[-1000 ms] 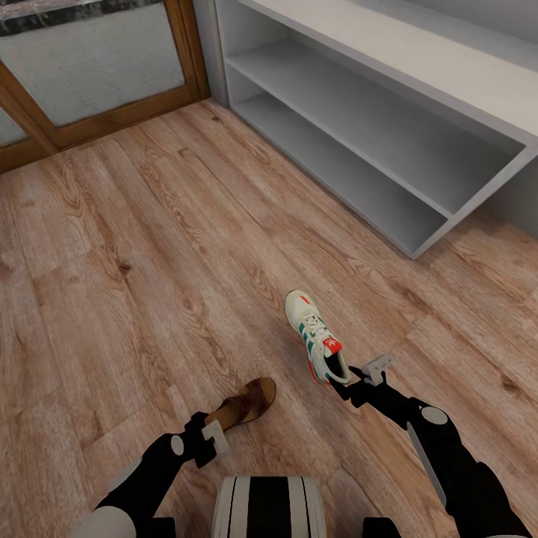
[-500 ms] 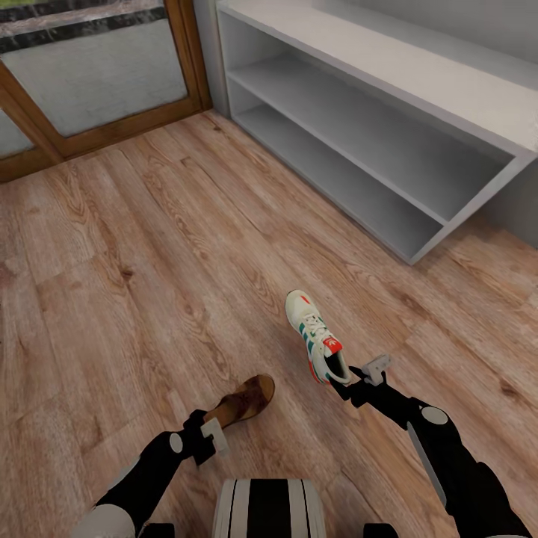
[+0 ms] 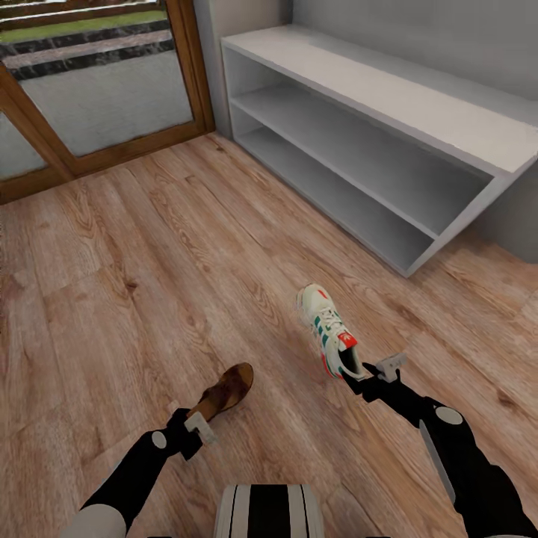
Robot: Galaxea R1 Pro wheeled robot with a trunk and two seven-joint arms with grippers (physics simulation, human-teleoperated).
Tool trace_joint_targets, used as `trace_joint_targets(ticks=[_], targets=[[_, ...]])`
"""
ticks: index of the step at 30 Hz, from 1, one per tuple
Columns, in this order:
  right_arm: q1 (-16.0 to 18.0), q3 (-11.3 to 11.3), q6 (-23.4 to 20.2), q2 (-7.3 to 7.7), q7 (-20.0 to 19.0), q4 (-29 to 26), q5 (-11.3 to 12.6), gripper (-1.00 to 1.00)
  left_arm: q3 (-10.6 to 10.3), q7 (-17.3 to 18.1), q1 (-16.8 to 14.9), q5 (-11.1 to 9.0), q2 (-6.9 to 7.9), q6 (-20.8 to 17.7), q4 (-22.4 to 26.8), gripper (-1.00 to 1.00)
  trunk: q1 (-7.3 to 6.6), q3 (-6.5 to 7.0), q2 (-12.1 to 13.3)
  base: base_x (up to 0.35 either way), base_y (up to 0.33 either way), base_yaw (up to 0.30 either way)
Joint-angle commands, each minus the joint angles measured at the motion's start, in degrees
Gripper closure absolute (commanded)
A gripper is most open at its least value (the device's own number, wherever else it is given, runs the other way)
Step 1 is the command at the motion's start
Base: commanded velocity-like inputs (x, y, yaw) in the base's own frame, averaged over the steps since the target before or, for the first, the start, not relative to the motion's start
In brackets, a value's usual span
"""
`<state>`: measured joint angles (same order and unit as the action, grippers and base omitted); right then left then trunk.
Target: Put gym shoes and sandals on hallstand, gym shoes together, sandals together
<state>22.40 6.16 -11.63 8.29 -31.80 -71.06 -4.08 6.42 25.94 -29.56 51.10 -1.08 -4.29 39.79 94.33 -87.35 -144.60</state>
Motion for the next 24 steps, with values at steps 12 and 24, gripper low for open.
trace_joint_targets(ticks=[12,24], targets=[[-0.25,2.9,-0.01,-0.44,-0.12,0.67,-0.78,1.0,36.86,0.53,2.05,-4.86,-0.19,16.29,-0.73,1.0,-0.31,3.16,0.15,0.0,0.0,0.0],[-2.77,8.35,8.03,-0.27,1.4,11.89,-0.76,1.0,39.33,0.68,8.22,-17.16,-0.23,20.28,-0.91,1.0,-0.62,6.89,0.31,0.0,0.0,0.0]])
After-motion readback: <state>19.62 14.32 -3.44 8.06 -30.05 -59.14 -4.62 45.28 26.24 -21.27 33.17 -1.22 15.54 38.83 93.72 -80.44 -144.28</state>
